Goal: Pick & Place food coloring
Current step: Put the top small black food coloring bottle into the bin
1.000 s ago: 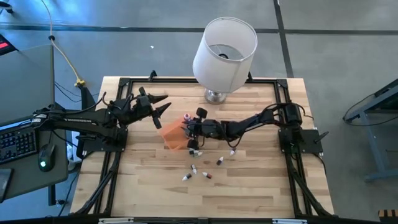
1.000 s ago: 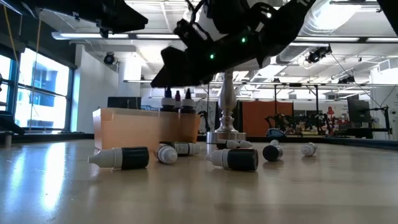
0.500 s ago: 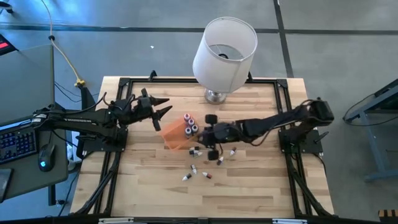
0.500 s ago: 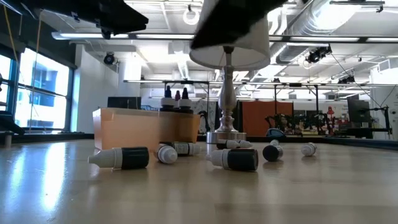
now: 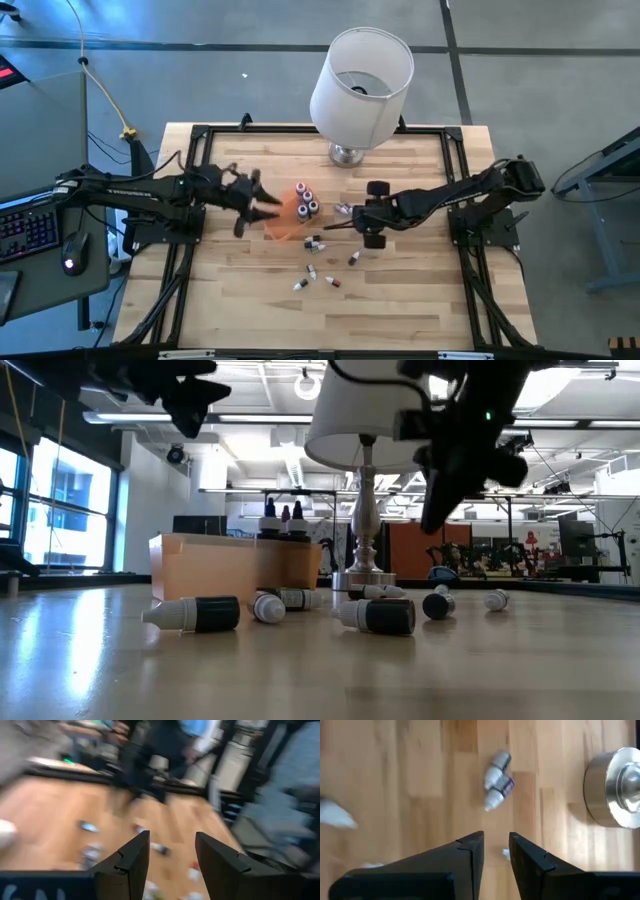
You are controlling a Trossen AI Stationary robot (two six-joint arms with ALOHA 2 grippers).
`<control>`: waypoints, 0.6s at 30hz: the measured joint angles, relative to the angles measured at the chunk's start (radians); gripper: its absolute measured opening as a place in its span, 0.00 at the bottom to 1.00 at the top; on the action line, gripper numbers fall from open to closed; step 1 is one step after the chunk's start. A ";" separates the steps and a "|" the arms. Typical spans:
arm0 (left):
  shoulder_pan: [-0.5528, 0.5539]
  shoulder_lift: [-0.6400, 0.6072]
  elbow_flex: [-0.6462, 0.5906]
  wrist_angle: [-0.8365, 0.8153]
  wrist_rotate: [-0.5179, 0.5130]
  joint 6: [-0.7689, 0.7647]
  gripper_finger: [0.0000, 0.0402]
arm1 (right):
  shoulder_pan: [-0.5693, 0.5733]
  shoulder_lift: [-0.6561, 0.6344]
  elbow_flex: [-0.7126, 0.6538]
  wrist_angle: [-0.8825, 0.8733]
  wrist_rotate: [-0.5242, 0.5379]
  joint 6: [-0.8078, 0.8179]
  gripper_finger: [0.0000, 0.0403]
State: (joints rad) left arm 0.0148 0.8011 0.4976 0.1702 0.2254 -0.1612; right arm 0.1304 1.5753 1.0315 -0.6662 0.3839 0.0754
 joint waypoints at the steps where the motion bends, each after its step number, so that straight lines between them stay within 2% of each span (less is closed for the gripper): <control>1: -0.022 0.019 0.000 0.007 0.010 -0.006 0.40 | -0.014 0.000 -0.016 0.007 -0.010 -0.045 0.21; 3: -0.077 0.064 0.001 0.006 0.011 -0.009 0.40 | -0.042 0.000 -0.048 0.006 -0.027 -0.127 0.21; 5: -0.141 0.108 0.000 0.011 -0.045 -0.009 0.40 | -0.067 0.000 -0.065 -0.005 -0.018 -0.183 0.21; 11: -0.296 0.209 0.001 0.022 -0.381 -0.005 0.40 | -0.107 0.000 -0.066 0.021 0.033 -0.334 0.21; 13: -0.326 0.221 0.001 0.021 -0.465 -0.020 0.40 | -0.108 0.000 -0.065 0.020 0.070 -0.381 0.21; 15: -0.347 0.221 0.001 0.022 -0.510 -0.054 0.40 | -0.102 0.000 -0.065 0.019 0.102 -0.408 0.21; 18: -0.366 0.221 0.001 0.021 -0.521 -0.103 0.40 | -0.095 0.000 -0.065 0.016 0.126 -0.404 0.21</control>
State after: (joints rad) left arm -0.3509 1.0222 0.4984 0.1917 -0.2954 -0.2642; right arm 0.0353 1.5753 0.9665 -0.6505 0.5104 -0.3286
